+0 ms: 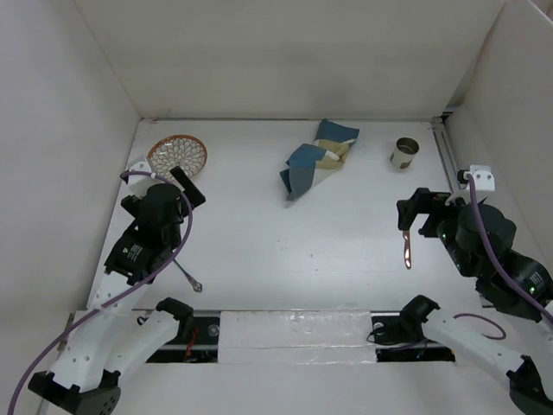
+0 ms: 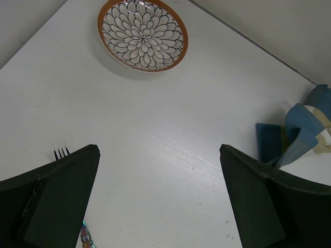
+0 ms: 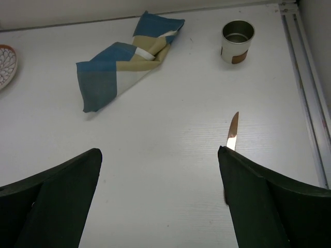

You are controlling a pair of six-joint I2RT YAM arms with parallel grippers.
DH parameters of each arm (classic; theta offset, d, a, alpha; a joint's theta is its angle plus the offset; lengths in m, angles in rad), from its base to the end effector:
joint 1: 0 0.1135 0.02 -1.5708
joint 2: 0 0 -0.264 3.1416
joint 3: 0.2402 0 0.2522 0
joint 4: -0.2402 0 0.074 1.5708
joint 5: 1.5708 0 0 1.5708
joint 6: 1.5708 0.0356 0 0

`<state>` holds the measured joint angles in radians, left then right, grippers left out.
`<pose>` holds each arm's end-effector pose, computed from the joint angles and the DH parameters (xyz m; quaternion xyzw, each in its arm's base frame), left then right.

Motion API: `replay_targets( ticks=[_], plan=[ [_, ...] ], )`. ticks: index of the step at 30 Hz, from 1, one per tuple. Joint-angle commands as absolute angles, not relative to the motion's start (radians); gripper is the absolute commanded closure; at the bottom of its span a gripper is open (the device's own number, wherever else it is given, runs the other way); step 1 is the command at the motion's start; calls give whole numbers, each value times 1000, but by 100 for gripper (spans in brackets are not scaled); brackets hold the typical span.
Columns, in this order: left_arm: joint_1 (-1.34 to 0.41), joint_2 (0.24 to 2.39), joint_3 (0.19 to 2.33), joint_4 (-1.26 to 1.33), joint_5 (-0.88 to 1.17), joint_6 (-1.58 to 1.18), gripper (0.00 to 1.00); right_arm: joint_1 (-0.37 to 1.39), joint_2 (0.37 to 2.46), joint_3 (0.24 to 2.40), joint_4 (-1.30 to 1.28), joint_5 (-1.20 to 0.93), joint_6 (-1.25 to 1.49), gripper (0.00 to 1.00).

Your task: Set the dinner table for one person

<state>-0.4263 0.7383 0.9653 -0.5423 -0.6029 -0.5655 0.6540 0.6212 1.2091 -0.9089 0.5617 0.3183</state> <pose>0.1432 -0.0429 0.3727 -0.2277 0.7589 -0.0555 0.6076 0.0708 0.0304 0.4201 0.0297 0.7954 0.0639 0.6020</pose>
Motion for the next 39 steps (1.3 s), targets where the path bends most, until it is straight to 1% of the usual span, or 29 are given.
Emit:
replay_targets(
  ticks=[1, 6, 9, 11, 12, 13, 16, 17, 19, 20, 23, 24, 26, 27, 31, 34, 35, 37, 39],
  plan=[
    [-430, 736, 1002, -515, -607, -554, 0, 653, 632, 1241, -904, 578, 319, 0],
    [-430, 736, 1002, -515, -607, -554, 0, 653, 632, 1232, -853, 549, 299, 0],
    [-430, 736, 993, -515, -607, -554, 0, 653, 704, 1244, -825, 526, 288, 0],
    [-430, 746, 992, -515, -580, -554, 0, 653, 800, 1255, -770, 486, 268, 0],
    [-430, 764, 992, -515, -580, -545, 0, 653, 845, 1270, -750, 430, 255, 0],
    [-430, 764, 992, -515, -571, -545, 0, 653, 950, 1291, -729, 401, 244, 0],
    [-430, 788, 992, -515, -571, -545, 0, 675, 1122, 1340, -634, 318, 200, 0],
    [-430, 788, 992, -515, -571, -545, 0, 675, 1241, 1392, -611, 299, 169, 0],
    [-430, 788, 992, -515, -571, -545, 0, 684, 1369, 1468, -575, 285, 141, 0],
    [-430, 788, 992, -515, -571, -545, 0, 684, 1503, 1568, -566, 285, 127, 0],
    [-430, 788, 992, -515, -571, -545, 0, 684, 1716, 1754, -615, 276, 81, 0],
    [-430, 798, 992, -515, -558, -535, 0, 684, 1844, 1864, -626, 296, 72, 0],
    [-430, 808, 992, -506, -548, -535, 0, 693, 1964, 1977, -679, 348, 60, 0],
    [-430, 808, 992, -506, -548, -535, 0, 693, 2067, 2070, -690, 369, 48, 0],
    [-430, 830, 992, -497, -512, -515, 0, 693, 2256, 2254, -730, 394, 2, 0],
    [-430, 839, 992, -497, -512, -515, 0, 693, 2341, 2351, -781, 417, -8, 1],
    [-430, 839, 992, -497, -502, -515, 0, 693, 2380, 2352, -794, 432, -8, 1],
    [-430, 839, 992, -497, -502, -515, 0, 703, 2390, 2339, -804, 477, -8, 1],
    [-430, 839, 992, -497, -502, -515, 0, 703, 2367, 2257, -754, 502, 3, 1]
  ],
)
